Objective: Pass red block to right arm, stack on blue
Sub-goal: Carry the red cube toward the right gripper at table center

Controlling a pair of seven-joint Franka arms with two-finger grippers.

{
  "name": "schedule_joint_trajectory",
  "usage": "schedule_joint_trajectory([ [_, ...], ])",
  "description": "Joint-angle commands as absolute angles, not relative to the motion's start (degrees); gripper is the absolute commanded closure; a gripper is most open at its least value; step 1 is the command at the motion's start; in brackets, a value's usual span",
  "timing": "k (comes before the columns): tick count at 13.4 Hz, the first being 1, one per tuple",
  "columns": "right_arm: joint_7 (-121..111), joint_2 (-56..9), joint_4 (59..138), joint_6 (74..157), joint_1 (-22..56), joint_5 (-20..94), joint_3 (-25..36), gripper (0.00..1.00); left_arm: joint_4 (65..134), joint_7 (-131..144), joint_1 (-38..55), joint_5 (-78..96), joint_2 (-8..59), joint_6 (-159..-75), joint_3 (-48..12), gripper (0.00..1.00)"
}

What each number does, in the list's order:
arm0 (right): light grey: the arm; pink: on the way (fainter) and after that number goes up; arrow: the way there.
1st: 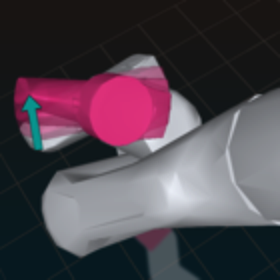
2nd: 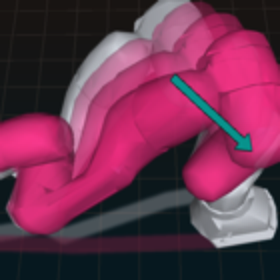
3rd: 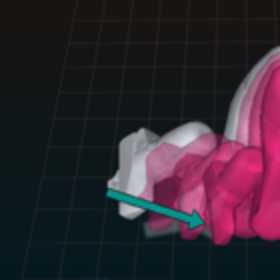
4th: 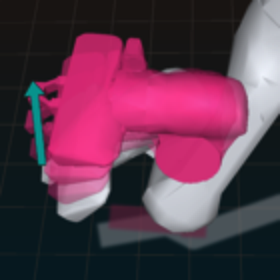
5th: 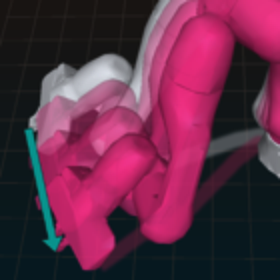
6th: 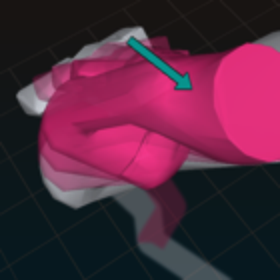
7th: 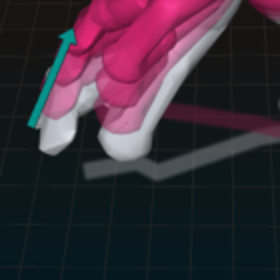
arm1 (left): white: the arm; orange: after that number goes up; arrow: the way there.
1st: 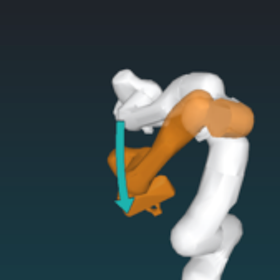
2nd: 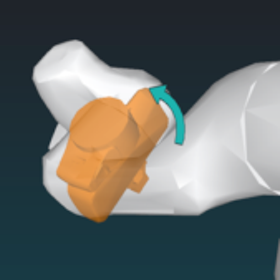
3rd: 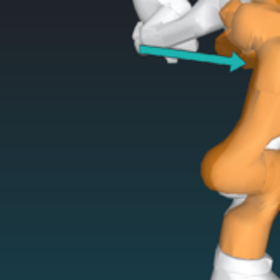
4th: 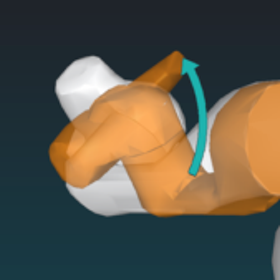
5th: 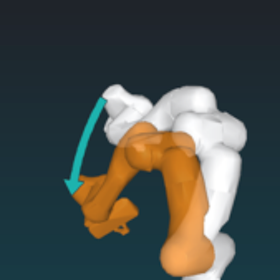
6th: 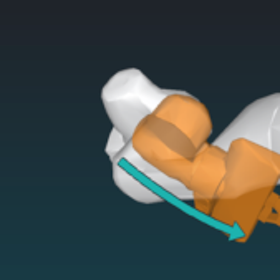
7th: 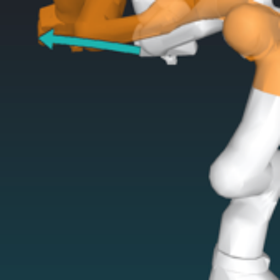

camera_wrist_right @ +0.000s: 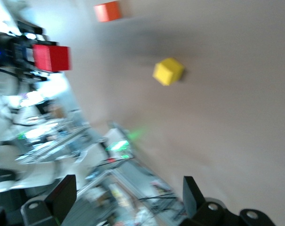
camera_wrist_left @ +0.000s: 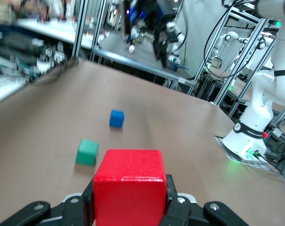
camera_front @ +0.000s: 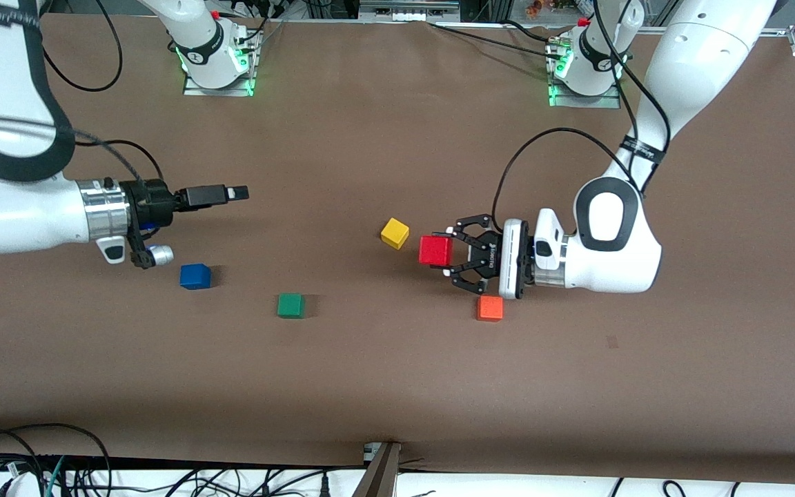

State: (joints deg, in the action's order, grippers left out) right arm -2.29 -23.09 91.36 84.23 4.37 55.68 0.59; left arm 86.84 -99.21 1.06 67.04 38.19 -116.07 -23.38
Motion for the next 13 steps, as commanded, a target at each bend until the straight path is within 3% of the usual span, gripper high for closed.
schedule_joint_trajectory([
  [1,-8.49,-25.57,97.17,84.02,3.69,68.24,0.35,0.0,85.96,-105.11,1.05,71.88,38.32,-116.54,-23.47,1.0],
  [4,-19.49,-26.37,104.66,85.69,3.87,79.25,0.35,0.0,84.47,-105.21,2.37,72.42,38.06,-117.24,-23.47,1.0],
  [8,-27.31,-26.19,107.92,89.72,6.58,89.44,-0.52,0.0,84.46,-105.38,3.95,74.34,37.79,-119.0,-23.56,1.0],
  [13,-33.12,-26.1,107.93,100.61,14.84,101.33,-0.62,0.0,84.46,-106.43,5.1,76.9,37.79,-122.43,-24.35,1.0],
])
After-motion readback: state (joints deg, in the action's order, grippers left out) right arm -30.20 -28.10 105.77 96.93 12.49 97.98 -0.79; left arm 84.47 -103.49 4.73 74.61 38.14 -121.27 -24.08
